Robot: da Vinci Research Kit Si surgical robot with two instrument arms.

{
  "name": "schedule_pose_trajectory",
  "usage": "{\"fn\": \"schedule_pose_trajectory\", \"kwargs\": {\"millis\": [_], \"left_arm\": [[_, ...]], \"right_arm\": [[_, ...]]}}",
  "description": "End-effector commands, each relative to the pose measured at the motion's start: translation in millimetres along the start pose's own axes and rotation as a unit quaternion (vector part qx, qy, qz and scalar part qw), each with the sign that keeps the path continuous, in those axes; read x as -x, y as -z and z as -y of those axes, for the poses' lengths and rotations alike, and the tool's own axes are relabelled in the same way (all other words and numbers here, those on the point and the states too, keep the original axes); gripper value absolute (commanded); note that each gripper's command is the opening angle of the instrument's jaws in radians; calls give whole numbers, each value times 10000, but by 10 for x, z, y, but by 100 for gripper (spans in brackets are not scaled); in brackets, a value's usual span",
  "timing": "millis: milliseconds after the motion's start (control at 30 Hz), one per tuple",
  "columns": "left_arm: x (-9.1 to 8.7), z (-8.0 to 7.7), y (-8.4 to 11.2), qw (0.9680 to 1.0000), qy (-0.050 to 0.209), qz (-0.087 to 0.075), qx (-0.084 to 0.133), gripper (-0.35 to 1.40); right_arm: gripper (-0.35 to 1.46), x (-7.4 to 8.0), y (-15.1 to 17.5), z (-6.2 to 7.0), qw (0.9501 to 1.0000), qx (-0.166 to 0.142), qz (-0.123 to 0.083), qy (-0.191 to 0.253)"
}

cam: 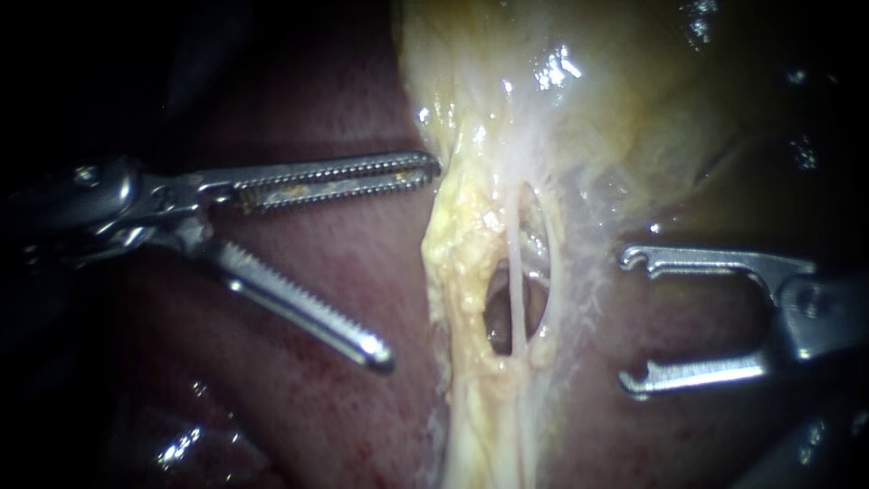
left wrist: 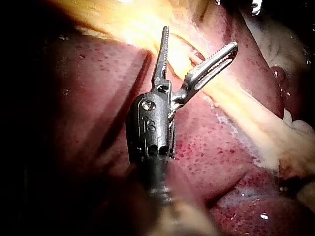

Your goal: Grabbing gallbladder

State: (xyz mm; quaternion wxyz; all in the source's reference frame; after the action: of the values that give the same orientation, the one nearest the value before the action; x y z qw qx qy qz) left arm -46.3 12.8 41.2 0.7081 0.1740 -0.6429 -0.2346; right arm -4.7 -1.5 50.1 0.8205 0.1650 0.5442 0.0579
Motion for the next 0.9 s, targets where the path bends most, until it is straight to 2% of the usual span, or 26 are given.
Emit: {"fn": "schedule_pose_trajectory", "kwargs": {"millis": [33, 200, 300, 400, 600, 733, 900], "left_arm": [[0, 0, -1, 9999, 36, -57, 104, 91], [-1, -3, -6, 9982, 266, -263, 459, 88], [-2, -5, -12, 9962, 401, -409, 657, 77], [-3, -6, -16, 9923, 681, -573, 863, 69], [-12, -5, -25, 9880, 777, -738, 1111, 57], [-21, -4, -30, 9848, 828, -875, 1251, 42], [-25, -6, -31, 9826, 873, -895, 1376, 30]], "right_arm": [[57, 0, 0, 0, 10000, 3, -1, -7], [57, 0, 0, 0, 10000, 3, -1, -7], [57, 0, 0, 0, 10000, 3, -1, -7], [57, 0, 0, 0, 10000, 3, -1, -7], [57, 0, 0, 0, 10000, 3, -1, -7], [57, 0, 0, 0, 10000, 3, -1, -7], [57, 0, 0, 0, 10000, 3, -1, -7]]}}
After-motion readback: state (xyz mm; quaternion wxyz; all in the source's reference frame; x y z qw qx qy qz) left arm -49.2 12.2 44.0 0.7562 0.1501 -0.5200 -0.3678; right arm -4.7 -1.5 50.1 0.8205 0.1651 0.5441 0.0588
